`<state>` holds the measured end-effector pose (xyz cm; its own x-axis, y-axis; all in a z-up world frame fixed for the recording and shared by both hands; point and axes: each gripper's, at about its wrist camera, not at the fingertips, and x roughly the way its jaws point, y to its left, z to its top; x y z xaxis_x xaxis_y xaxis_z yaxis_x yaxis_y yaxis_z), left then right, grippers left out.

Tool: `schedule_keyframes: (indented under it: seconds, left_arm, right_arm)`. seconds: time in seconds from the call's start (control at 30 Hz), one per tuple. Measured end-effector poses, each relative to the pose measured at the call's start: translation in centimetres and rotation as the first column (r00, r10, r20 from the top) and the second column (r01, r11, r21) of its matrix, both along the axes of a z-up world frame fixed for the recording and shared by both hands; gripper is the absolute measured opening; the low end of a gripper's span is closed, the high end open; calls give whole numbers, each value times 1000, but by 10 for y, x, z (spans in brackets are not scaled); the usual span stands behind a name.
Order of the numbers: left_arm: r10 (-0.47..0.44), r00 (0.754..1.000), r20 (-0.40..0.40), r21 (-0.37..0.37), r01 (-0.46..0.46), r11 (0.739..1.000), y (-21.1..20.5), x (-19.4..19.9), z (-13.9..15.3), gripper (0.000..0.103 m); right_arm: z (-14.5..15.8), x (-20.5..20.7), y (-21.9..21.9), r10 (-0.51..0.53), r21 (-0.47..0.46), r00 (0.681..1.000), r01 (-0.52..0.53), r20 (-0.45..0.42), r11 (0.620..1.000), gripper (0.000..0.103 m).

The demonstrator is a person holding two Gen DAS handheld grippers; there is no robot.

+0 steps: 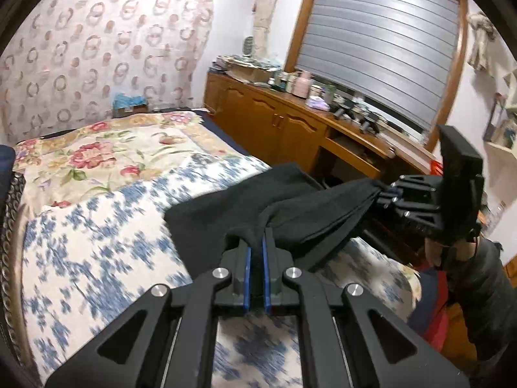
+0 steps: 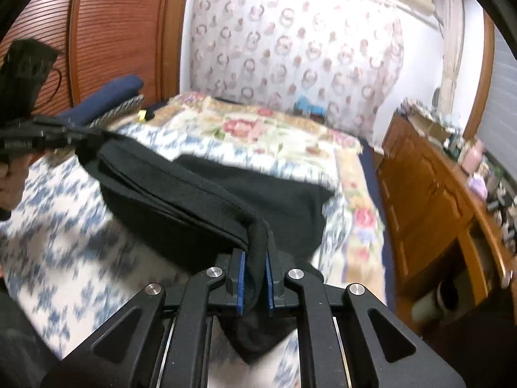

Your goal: Fold small clothes

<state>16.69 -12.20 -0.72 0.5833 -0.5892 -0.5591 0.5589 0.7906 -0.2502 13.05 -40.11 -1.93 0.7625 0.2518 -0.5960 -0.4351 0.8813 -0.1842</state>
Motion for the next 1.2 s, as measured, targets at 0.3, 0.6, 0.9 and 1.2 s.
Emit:
schedule_keyframes:
  seconds: [0.3, 0.6, 0.9, 1.2]
  left_arm:
    - [71, 996, -49, 50, -69, 996, 5, 67, -15, 4]
    - [60, 989, -138, 78, -50, 996, 0, 111, -40, 23]
    - [39, 986, -163, 104, -22, 994, 3, 123, -49, 45]
    - [38, 968, -249, 152, 0, 988, -9, 141, -85, 46]
  right_arm:
    - [-6, 85, 13, 31, 15, 998, -30, -50, 999, 7]
    - [-34, 139, 4, -18, 15, 987, 21, -161, 1000, 24]
    - [-6, 174, -17, -169, 42, 982, 173, -83, 984, 51]
    - [-10, 153, -30, -163, 89, 974, 178, -155, 980, 73]
